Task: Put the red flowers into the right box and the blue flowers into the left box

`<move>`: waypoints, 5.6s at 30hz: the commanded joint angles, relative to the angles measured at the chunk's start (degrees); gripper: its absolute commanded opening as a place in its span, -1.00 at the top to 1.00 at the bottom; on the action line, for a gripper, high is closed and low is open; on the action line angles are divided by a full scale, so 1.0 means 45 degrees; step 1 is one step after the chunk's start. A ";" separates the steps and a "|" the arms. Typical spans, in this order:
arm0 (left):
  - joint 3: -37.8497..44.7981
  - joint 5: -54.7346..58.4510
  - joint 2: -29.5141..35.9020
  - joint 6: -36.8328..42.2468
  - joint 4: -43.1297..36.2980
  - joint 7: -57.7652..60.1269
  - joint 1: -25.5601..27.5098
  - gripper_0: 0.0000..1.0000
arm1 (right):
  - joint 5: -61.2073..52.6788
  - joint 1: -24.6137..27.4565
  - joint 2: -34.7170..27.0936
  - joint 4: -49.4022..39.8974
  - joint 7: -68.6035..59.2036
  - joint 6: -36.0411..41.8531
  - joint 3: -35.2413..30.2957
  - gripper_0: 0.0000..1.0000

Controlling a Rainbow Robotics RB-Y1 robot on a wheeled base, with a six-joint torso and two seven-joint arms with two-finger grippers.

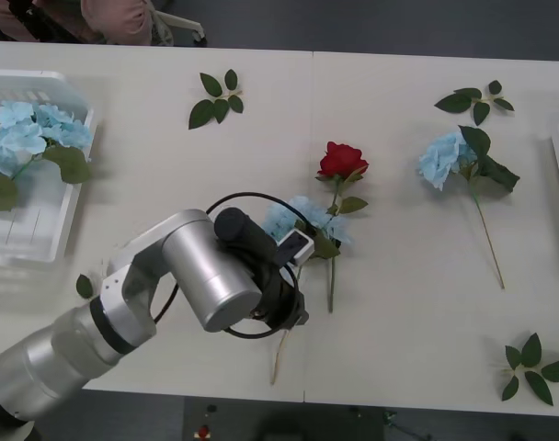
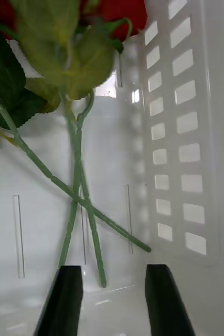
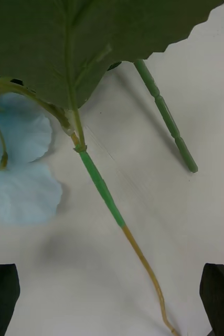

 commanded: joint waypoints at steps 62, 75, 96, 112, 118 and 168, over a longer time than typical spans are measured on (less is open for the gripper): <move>0.9300 -0.4177 0.8328 -0.1324 0.3866 -1.2746 0.0765 -1.00 | 1.1294 -0.3480 0.7418 -0.4434 -0.9817 0.5342 -0.0311 0.26; 1.2621 0.6565 0.8503 0.3754 0.0937 -1.5656 0.0531 -1.00 | 1.1197 -0.3519 0.7457 -0.3672 -0.9231 0.4385 -0.0213 1.00; 0.7640 0.9338 0.2000 -0.0875 -0.1349 -0.9621 -0.0348 -1.00 | -0.5620 -0.3539 0.2125 -0.8145 0.2273 0.4815 -0.1717 1.00; 0.2933 1.5256 0.6570 -1.0094 -0.2852 -1.3566 0.0843 -1.00 | -0.6264 -0.2973 0.8082 -0.8887 0.4890 0.4795 -0.5702 1.00; 0.3031 1.5979 0.6238 -1.0406 -0.2872 -1.3801 0.0961 -1.00 | -0.5893 -0.2973 0.9684 -0.8965 0.5008 0.4952 -0.5741 1.00; 0.7035 1.3342 0.2000 -0.6051 -0.0782 -1.2140 0.1840 1.00 | -0.5151 -0.3168 1.1520 -0.9707 0.5281 0.3506 -0.3944 -0.31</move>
